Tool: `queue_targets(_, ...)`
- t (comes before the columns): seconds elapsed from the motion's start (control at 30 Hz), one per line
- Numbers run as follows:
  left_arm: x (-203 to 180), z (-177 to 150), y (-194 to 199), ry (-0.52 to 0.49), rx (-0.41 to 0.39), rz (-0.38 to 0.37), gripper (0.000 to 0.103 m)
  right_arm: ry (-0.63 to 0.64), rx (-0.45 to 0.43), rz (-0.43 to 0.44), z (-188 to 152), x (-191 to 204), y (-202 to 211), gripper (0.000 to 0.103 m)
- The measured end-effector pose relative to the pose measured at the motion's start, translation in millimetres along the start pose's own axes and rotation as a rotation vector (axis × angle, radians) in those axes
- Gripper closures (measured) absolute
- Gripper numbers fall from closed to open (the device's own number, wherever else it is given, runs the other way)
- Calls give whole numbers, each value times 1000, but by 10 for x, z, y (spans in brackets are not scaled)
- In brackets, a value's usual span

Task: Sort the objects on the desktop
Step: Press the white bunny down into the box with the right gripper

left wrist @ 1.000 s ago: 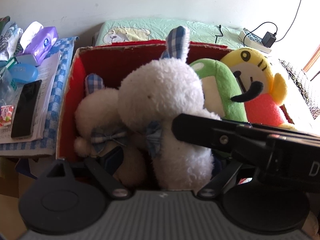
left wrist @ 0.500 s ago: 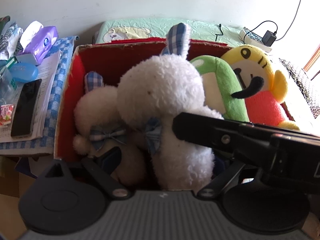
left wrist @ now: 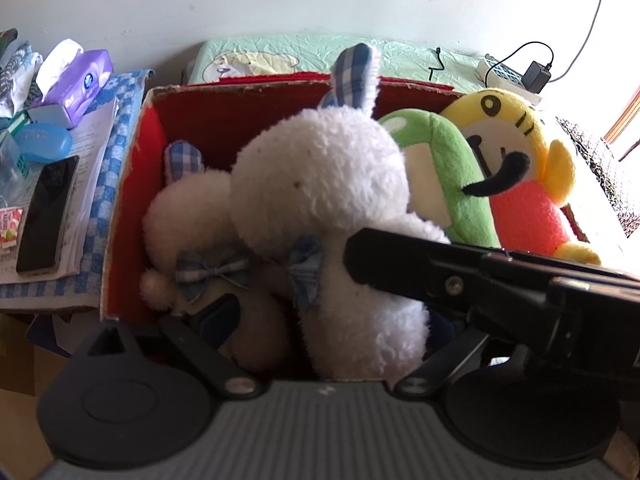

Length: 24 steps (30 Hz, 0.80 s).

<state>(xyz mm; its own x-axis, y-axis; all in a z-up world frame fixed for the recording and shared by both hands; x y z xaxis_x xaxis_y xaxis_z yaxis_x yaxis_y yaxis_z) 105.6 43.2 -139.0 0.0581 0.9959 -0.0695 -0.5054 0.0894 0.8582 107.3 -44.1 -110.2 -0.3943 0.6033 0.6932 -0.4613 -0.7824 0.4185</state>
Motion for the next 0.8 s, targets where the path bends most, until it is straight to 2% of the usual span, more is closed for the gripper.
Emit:
queue_targets(0.6, 11, -9, -12, 11, 6, -22, 7, -3, -25, 15, -32, 7, 47, 67)
queue_targets(0.8, -13, -16, -46, 11, 9, 12, 4, -15, -22, 21, -33, 0, 44, 66)
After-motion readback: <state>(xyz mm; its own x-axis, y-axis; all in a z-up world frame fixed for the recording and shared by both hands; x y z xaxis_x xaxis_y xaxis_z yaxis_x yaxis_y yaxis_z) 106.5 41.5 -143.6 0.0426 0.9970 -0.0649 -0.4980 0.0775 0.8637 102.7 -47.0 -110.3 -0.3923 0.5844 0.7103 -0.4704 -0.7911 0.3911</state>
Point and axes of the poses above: each gripper's, at about its wrist camera, not at the fingertips, and y roughly against the way its jaws point, x to its left, z to its top, the point moved 10 cm from there along -y, roughly the way its jaws point, and after that the axes turned 5 degrees about z, right-handed, at the moved point
